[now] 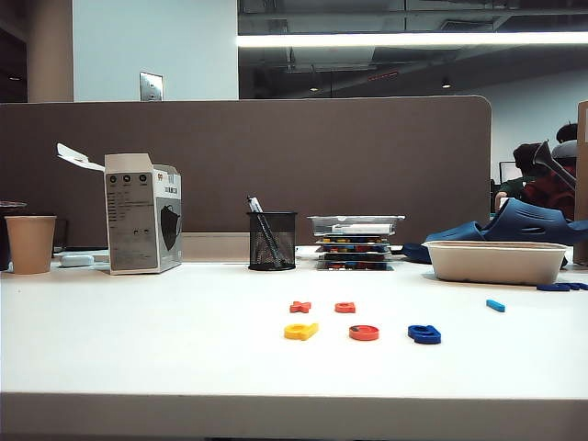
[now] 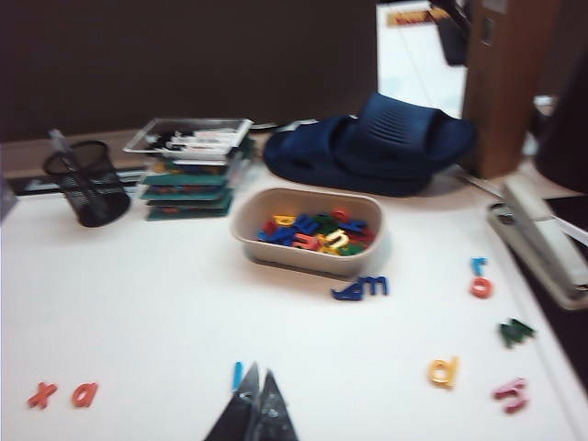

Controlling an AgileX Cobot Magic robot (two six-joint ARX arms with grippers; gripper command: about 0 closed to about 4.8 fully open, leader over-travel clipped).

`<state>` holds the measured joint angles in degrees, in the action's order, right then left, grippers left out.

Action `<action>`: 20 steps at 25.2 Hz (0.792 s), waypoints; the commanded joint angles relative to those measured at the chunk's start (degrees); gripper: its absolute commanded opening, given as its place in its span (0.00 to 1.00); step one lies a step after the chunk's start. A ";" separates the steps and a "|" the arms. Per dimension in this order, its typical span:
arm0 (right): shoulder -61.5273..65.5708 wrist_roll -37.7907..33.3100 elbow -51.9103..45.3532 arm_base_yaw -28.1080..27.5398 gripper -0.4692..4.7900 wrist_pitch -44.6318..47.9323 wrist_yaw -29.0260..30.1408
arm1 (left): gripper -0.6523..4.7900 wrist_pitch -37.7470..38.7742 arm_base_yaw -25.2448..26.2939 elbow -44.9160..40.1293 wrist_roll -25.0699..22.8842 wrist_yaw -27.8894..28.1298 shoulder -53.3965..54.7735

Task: Select the appropriate letters from the row of letter magnets placed on the table to arrange into the word "dog".

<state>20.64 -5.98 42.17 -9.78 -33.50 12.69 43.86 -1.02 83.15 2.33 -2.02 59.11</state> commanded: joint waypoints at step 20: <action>-9.49 -3.04 -23.69 0.15 0.08 21.18 2.45 | 0.11 -19.63 -0.31 -50.60 -1.86 -0.35 -53.51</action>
<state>12.14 -8.95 19.68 -9.74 -15.99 16.27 27.94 -1.30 34.74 0.84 -2.02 7.14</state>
